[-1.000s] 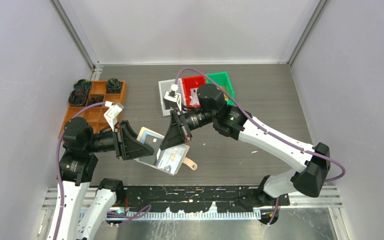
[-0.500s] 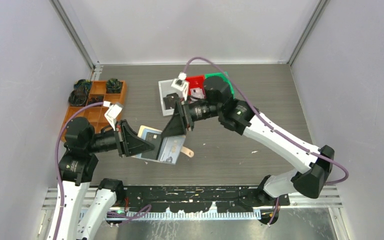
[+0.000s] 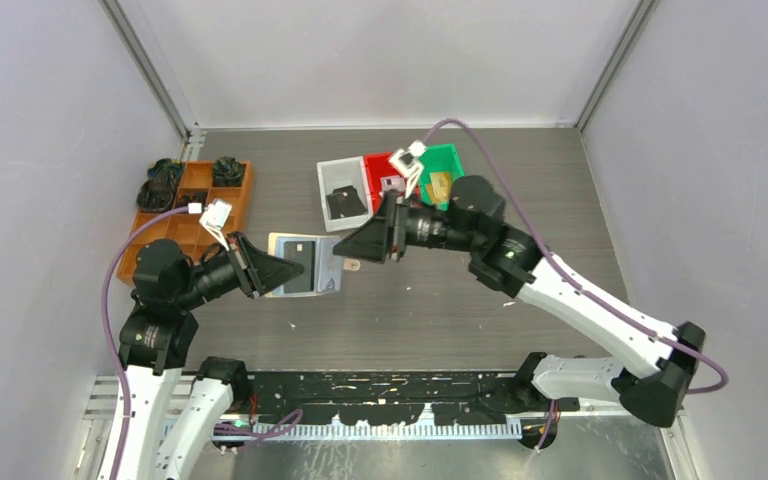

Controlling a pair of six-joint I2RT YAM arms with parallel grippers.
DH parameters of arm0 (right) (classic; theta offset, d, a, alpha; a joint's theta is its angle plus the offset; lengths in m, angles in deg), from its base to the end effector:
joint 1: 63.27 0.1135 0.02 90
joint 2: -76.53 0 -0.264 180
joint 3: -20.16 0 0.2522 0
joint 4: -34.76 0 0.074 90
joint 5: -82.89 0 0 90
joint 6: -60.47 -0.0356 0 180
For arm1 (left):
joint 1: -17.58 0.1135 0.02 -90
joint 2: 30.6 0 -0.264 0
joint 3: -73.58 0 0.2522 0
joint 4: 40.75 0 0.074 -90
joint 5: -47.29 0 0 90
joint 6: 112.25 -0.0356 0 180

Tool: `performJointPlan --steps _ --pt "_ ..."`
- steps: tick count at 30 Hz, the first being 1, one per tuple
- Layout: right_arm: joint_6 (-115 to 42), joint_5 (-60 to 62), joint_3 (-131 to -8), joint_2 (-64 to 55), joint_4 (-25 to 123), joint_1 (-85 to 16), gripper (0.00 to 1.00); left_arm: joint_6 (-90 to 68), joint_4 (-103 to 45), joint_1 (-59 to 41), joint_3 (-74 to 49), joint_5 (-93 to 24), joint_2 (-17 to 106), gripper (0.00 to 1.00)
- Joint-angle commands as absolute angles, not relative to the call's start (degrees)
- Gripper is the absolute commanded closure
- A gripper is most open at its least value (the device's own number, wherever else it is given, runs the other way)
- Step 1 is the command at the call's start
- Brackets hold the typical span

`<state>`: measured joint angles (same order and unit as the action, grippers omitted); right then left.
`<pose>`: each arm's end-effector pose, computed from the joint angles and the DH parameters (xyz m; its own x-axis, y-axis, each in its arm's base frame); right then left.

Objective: Take the credit cards out of the card holder
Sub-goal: Remove the credit card from the card holder.

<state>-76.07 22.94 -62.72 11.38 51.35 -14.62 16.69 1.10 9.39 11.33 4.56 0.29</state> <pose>0.1545 0.2025 0.4319 -0.7027 0.1526 -0.6949 -0.6840 0.1240 0.7189 0.1005 -0.0409 0.3624 -0.6502 -0.3373 -0.6808 0.5180 0.4587 -0.7220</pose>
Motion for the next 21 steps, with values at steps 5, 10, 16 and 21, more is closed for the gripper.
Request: performJointPlan --steps 5,10,16,21 --pt "-83.42 28.09 -57.47 5.64 37.34 -10.27 0.45 24.73 -5.87 9.31 10.51 6.67 -0.71 1.0" --pt "-85.22 29.62 -55.66 5.01 33.77 -10.03 0.47 28.76 -9.35 9.32 10.51 9.81 -0.6 1.0" --pt "-85.85 30.6 -54.82 4.05 32.36 -9.26 0.5 30.01 -10.96 9.32 11.02 11.49 -0.39 1.0" --pt "-85.2 29.97 -54.49 4.02 33.1 -9.14 0.5 30.88 -11.46 9.32 10.31 11.97 -0.28 1.0"
